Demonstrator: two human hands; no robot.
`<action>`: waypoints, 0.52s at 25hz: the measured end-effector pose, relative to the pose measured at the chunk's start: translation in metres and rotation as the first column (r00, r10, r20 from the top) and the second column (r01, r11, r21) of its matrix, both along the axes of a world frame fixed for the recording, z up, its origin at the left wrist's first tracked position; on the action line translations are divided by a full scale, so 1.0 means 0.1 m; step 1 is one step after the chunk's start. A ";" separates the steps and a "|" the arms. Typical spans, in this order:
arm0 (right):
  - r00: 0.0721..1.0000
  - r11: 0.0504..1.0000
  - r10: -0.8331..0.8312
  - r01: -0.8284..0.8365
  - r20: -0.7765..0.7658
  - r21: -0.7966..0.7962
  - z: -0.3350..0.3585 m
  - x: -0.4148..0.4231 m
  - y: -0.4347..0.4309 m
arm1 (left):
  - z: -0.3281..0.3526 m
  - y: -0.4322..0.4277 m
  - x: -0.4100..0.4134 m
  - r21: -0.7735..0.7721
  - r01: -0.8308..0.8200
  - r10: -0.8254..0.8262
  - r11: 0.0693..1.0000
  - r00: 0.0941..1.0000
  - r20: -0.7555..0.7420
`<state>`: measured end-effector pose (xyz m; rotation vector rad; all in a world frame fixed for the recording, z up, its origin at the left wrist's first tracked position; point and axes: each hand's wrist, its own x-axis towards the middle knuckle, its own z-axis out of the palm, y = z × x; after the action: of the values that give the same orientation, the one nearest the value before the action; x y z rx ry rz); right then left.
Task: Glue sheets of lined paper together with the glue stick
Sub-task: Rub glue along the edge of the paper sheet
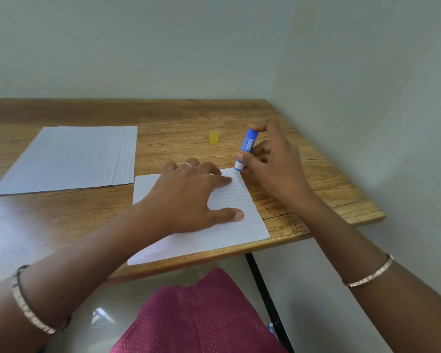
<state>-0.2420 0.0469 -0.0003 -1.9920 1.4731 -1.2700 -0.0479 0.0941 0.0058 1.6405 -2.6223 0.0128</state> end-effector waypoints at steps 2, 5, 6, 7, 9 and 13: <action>0.998 1.000 0.004 -0.005 -0.056 -0.019 -0.02 0.04 -0.06 | -0.03 0.01 -0.01 -0.016 -0.016 0.016 1.000 1.000 -0.015; 0.992 0.999 0.002 -0.008 -0.125 -0.041 -0.04 0.10 -0.10 | -0.03 0.03 -0.02 -0.024 -0.026 0.026 0.999 0.999 -0.019; 0.990 0.999 0.001 -0.007 -0.144 -0.044 -0.03 0.12 -0.10 | -0.04 0.03 -0.02 -0.029 -0.032 0.031 0.999 0.999 -0.021; 0.987 0.999 0.001 -0.008 -0.161 -0.046 -0.02 0.13 -0.10 | -0.05 0.04 -0.03 -0.036 -0.036 0.035 0.999 0.999 -0.025; 0.983 0.998 0.017 -0.027 -0.180 -0.054 0.01 0.12 -0.08 | -0.07 0.06 -0.04 -0.055 -0.038 0.036 0.998 0.999 -0.033; 0.973 0.997 0.036 -0.051 -0.230 -0.062 0.03 0.07 0.04 | -0.07 0.03 -0.03 -0.059 -0.028 0.025 0.998 0.998 -0.053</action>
<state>-0.2353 0.0511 0.0022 -2.2663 1.4954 -1.1169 -0.0507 0.0974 -0.0011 1.6336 -2.5361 0.0477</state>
